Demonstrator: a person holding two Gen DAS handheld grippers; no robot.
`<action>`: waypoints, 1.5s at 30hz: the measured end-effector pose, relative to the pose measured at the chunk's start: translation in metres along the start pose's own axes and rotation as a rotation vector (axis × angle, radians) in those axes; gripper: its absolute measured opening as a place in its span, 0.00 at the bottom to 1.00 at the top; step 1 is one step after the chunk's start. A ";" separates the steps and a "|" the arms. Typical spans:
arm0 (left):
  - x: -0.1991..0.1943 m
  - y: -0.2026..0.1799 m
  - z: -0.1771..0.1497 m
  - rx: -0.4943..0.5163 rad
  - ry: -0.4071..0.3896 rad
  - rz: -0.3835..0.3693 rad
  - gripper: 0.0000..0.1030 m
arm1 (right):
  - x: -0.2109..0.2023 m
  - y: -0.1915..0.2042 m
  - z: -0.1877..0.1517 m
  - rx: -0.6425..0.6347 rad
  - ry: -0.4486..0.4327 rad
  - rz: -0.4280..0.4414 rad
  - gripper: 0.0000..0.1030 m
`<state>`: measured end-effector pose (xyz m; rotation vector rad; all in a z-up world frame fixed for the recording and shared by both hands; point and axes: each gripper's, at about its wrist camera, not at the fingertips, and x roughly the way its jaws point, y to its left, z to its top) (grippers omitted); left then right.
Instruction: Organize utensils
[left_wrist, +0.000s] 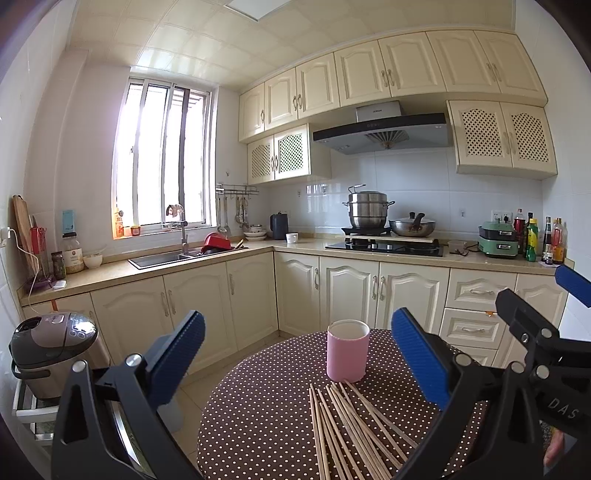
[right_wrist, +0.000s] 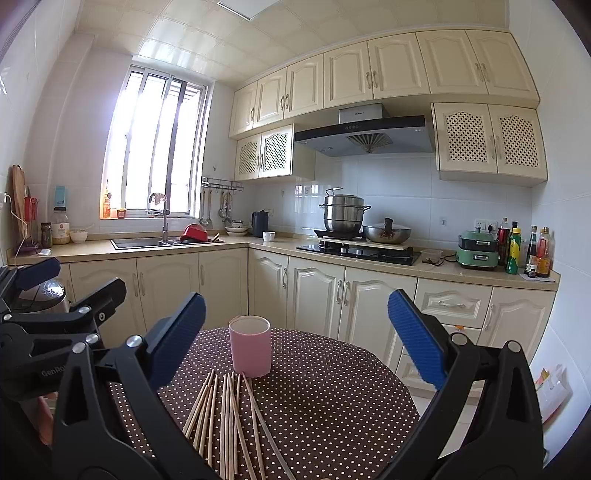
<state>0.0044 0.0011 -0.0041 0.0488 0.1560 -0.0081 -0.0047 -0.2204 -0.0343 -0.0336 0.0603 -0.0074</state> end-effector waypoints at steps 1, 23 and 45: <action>0.000 0.001 0.000 -0.001 0.001 0.000 0.96 | 0.002 0.002 0.000 -0.001 0.001 0.000 0.94; 0.004 0.002 -0.002 -0.001 0.008 -0.003 0.96 | 0.002 0.002 -0.003 0.001 0.007 0.001 0.94; 0.017 0.000 -0.007 0.009 0.037 -0.002 0.96 | 0.015 -0.001 -0.007 0.015 0.044 0.009 0.94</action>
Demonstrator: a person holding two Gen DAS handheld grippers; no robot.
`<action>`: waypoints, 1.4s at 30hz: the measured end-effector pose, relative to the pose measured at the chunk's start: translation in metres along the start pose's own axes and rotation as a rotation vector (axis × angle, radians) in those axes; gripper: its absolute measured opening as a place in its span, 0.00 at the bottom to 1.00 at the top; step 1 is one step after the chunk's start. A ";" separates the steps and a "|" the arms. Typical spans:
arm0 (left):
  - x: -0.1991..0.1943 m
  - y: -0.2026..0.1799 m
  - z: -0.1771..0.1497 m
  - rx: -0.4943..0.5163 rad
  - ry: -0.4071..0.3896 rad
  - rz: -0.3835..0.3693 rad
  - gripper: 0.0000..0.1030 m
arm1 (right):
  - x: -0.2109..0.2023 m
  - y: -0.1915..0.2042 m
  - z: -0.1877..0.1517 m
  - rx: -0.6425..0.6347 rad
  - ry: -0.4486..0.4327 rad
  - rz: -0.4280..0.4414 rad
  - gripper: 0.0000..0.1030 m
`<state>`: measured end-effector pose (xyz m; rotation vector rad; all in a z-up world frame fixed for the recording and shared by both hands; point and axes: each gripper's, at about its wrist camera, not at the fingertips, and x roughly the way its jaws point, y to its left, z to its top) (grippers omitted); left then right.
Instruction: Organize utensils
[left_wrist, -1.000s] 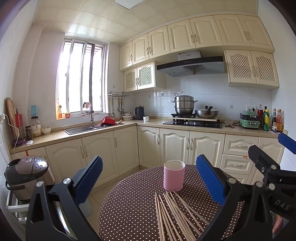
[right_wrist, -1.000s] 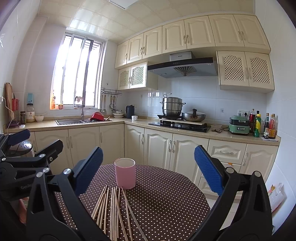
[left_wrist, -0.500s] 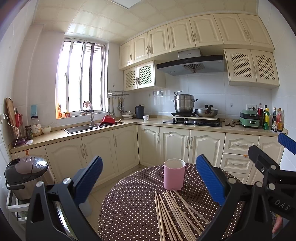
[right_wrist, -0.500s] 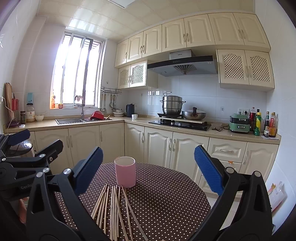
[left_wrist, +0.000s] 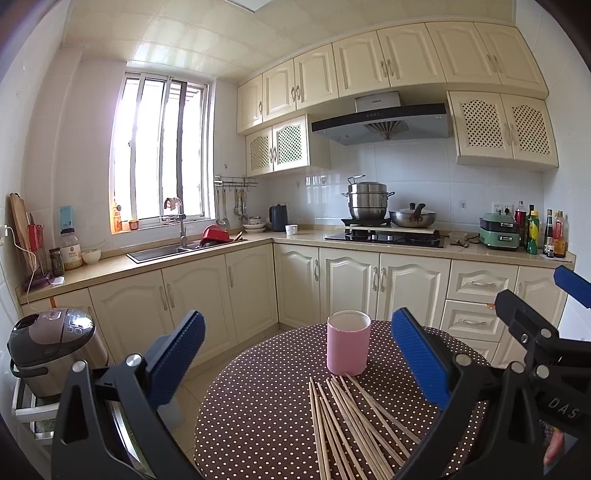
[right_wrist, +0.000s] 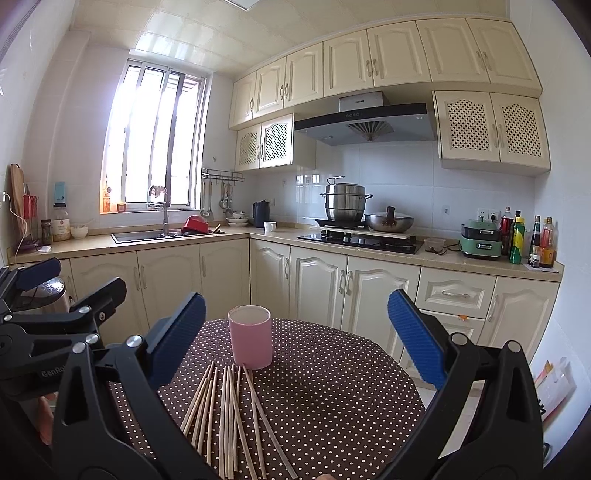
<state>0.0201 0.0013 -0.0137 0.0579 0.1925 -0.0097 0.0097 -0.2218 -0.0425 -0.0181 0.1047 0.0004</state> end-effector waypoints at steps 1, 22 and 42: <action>0.001 0.000 -0.001 0.001 0.002 0.000 0.96 | 0.001 0.000 0.000 0.000 0.002 0.000 0.94; 0.074 0.009 -0.037 0.024 0.208 -0.017 0.96 | 0.065 0.002 -0.030 0.027 0.202 0.022 0.94; 0.196 0.031 -0.154 0.058 0.736 -0.053 0.96 | 0.171 0.012 -0.124 -0.012 0.607 0.110 0.94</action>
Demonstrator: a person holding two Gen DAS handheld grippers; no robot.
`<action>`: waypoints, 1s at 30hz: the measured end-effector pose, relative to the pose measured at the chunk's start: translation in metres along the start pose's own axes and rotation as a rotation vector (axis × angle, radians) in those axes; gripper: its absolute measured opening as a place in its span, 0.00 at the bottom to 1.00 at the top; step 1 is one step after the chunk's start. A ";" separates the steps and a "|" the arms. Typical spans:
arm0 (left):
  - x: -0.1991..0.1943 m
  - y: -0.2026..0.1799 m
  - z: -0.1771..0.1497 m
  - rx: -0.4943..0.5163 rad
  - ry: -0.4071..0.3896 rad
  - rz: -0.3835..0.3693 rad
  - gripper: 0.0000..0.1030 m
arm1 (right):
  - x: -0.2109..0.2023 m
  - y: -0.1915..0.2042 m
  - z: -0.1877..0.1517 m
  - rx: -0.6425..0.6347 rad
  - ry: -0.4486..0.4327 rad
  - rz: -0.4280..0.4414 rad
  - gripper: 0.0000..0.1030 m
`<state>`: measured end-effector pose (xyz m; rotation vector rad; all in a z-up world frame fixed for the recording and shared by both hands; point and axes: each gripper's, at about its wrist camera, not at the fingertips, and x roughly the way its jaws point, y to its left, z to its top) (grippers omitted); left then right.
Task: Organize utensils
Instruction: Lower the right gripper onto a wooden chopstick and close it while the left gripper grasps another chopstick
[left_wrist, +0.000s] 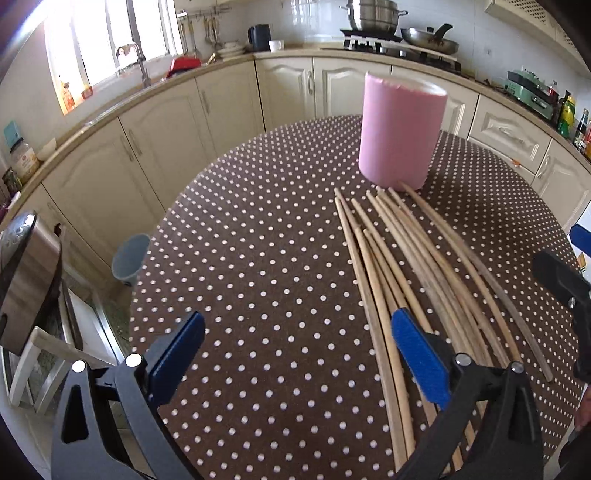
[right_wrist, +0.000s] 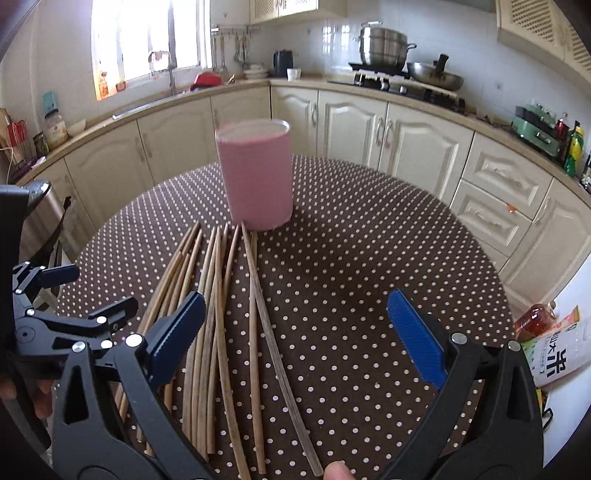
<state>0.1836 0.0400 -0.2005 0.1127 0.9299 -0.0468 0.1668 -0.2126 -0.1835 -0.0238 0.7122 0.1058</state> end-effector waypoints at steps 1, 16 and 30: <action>0.003 -0.002 0.001 0.004 0.010 0.003 0.96 | 0.004 0.000 -0.001 -0.002 0.007 -0.001 0.94; 0.045 -0.010 0.031 0.019 0.081 0.051 0.96 | 0.043 0.001 0.007 -0.049 0.098 0.011 0.94; 0.067 -0.007 0.049 0.005 0.120 -0.046 0.78 | 0.096 0.005 0.040 -0.139 0.260 0.113 0.51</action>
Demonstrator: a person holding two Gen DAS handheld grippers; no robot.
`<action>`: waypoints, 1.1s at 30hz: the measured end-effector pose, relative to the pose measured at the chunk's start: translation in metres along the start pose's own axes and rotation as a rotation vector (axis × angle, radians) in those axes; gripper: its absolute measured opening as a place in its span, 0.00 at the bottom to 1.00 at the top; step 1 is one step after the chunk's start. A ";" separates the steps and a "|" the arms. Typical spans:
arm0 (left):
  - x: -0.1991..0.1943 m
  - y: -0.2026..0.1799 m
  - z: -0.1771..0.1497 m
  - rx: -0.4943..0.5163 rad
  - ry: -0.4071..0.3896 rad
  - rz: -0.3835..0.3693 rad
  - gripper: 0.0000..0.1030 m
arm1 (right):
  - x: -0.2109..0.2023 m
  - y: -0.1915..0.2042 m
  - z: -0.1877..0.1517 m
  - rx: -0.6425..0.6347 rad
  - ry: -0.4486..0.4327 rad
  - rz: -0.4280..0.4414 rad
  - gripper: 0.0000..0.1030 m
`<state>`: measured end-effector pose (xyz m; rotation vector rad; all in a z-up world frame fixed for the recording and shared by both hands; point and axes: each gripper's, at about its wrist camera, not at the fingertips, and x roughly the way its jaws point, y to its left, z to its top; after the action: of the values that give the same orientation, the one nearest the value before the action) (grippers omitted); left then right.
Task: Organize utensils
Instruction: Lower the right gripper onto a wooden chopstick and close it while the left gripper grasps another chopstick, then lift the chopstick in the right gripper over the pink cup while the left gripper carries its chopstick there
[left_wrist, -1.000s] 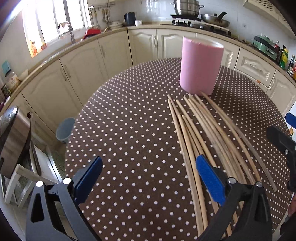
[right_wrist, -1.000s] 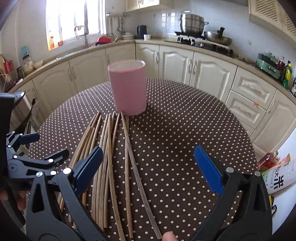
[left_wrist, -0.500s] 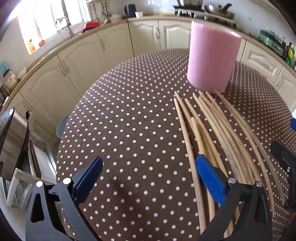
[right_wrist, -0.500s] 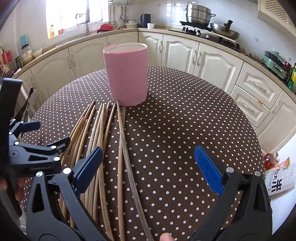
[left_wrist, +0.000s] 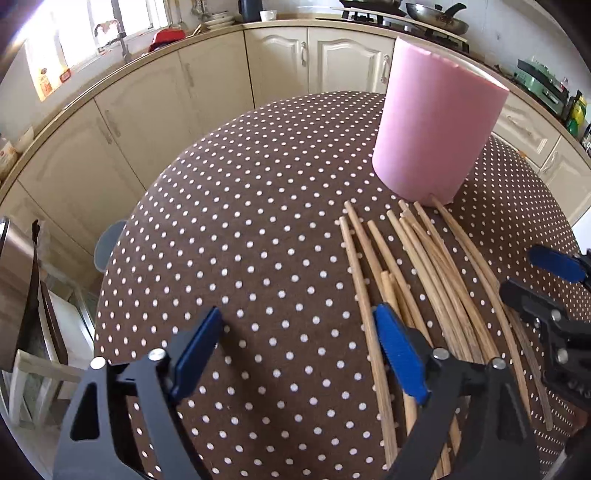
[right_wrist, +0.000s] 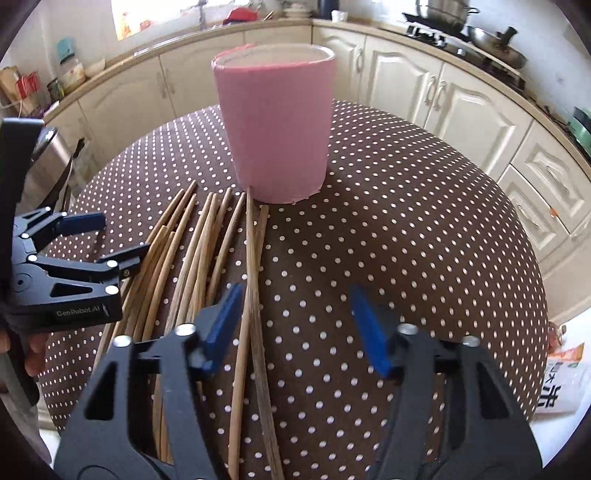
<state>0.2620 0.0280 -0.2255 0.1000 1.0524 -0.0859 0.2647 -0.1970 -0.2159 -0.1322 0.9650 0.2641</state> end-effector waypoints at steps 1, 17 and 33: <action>0.001 0.000 0.004 0.010 -0.002 -0.009 0.73 | 0.004 0.000 0.004 -0.013 0.019 0.019 0.49; 0.013 -0.014 0.037 0.029 0.006 -0.025 0.36 | 0.028 -0.001 0.036 -0.125 0.166 0.055 0.20; -0.003 -0.030 0.038 0.003 -0.076 -0.051 0.05 | 0.018 -0.006 0.042 -0.076 0.157 0.167 0.06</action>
<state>0.2894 -0.0066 -0.2058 0.0717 0.9793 -0.1362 0.3100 -0.1902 -0.2071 -0.1442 1.1244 0.4493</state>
